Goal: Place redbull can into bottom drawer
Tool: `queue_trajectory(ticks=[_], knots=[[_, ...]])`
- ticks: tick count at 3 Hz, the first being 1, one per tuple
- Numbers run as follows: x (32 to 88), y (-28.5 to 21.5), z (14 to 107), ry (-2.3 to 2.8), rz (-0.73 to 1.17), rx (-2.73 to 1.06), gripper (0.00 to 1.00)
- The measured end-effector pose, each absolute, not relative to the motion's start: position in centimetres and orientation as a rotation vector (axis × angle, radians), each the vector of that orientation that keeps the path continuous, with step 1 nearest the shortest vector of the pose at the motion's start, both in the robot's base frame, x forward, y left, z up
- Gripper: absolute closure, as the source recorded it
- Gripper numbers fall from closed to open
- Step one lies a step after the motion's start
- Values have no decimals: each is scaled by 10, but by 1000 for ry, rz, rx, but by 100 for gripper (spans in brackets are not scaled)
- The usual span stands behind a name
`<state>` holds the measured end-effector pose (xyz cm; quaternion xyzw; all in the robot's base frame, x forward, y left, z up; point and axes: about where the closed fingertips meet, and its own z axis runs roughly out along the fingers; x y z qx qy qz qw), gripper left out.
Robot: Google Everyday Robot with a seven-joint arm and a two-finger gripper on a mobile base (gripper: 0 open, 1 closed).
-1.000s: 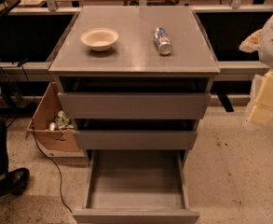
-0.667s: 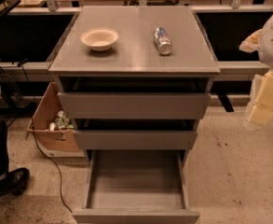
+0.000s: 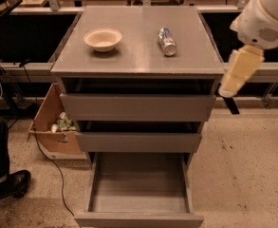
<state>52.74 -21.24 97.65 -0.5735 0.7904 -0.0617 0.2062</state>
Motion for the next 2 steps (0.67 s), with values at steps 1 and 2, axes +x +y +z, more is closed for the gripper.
queue_trajectory(ticks=[1,2], knots=[[598,-207,973,2192,-193,-1486,0],[666,-198,956,2185,-195,-1414,0]])
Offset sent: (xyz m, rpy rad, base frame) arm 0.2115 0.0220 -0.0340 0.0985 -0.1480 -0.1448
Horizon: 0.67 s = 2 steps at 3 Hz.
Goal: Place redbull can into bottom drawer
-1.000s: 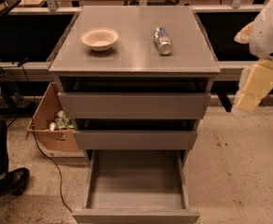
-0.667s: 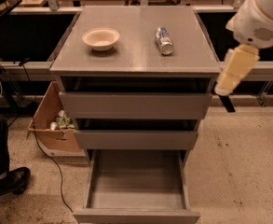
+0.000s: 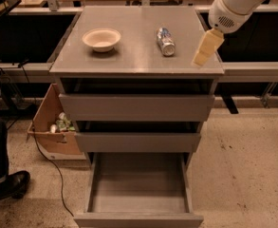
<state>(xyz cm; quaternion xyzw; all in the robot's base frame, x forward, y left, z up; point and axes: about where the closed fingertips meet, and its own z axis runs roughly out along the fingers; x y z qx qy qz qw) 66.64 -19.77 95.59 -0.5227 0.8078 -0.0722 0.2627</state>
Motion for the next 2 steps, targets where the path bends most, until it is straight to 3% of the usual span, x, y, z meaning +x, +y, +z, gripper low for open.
queue_trajectory(ticks=[2], knots=[[678,-198,947,2192,-161,-1344,0]])
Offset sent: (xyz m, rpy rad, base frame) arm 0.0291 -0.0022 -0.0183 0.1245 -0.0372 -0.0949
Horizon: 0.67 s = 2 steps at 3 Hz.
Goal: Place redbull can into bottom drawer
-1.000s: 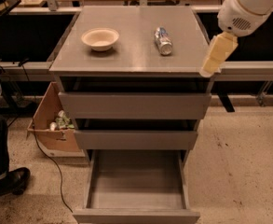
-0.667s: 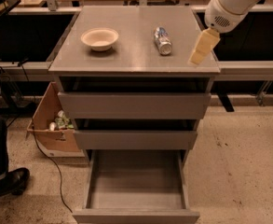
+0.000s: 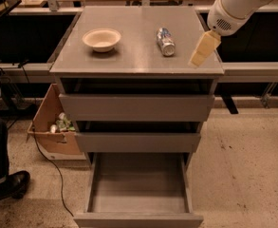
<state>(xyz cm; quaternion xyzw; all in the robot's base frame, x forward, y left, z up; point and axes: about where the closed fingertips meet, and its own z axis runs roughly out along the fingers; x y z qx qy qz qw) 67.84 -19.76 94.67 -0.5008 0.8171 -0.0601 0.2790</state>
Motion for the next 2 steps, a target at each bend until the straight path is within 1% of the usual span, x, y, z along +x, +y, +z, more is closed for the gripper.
queue_trajectory(ticks=[1,2], knots=[[715,-189,933,2203,-110,-1225,0],[758,-177,919,2212,-12,-1081,0]])
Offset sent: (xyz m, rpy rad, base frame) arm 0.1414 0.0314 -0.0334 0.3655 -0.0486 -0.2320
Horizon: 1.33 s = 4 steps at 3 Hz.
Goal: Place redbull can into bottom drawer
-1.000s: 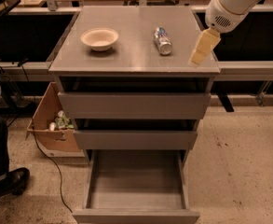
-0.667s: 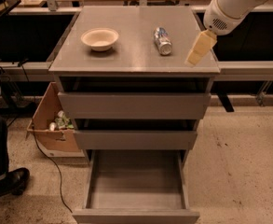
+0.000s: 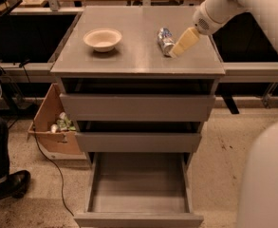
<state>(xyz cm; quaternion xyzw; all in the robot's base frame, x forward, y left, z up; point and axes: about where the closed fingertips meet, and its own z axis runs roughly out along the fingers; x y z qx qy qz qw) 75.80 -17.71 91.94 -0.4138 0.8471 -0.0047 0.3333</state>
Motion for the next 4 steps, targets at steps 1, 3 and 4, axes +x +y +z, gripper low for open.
queue_trajectory(ticks=[1,3,4], knots=[[795,-149,904,2210,140,-950,0],[842,-97,867,2239,274,-806,0],[858,-94,852,2255,254,-746,18]])
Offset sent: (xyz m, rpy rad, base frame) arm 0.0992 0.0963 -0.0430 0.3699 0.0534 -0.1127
